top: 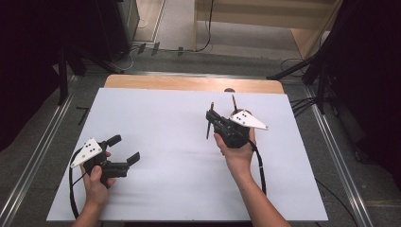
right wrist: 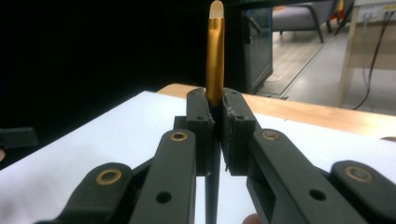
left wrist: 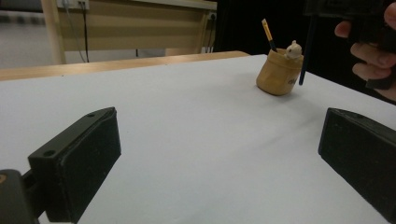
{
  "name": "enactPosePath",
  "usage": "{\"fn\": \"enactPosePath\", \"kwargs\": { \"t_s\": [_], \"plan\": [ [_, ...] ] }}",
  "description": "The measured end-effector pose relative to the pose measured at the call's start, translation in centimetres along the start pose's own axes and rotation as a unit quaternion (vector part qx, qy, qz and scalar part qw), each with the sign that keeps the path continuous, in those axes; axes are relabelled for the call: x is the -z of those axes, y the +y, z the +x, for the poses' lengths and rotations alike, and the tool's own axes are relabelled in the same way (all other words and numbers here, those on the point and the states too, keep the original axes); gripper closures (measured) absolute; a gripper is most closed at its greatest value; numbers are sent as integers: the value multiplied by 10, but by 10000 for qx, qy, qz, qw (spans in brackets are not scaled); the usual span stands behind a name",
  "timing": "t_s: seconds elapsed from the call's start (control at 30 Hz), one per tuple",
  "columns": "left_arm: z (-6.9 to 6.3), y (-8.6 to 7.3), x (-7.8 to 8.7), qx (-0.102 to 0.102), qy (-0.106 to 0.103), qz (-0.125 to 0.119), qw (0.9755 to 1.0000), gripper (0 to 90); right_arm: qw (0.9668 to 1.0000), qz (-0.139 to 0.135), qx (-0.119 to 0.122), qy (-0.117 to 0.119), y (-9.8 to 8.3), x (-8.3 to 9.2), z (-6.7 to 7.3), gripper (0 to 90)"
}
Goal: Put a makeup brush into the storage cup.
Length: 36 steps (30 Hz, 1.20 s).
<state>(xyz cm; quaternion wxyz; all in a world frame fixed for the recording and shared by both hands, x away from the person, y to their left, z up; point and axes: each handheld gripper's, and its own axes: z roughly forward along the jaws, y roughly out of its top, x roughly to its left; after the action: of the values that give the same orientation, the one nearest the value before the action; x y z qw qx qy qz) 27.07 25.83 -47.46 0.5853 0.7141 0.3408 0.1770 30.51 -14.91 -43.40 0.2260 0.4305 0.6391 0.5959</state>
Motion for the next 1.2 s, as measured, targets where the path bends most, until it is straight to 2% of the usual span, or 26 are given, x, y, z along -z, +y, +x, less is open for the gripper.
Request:
{"fn": "enactPosePath", "kwargs": {
  "t_s": [0.23,0.63,1.2],
  "plan": [
    [1,-6,6,-34,105,46,9999,0,9998,-123,-9,-130,4,6,-13,839],
    [3,-6,17,-11,106,-101,9999,0,9988,-278,67,-401,14,14,-32,840],
    [5,-7,23,-64,121,-75,9999,0,9955,-455,230,-793,25,24,-59,840]
  ]
}}
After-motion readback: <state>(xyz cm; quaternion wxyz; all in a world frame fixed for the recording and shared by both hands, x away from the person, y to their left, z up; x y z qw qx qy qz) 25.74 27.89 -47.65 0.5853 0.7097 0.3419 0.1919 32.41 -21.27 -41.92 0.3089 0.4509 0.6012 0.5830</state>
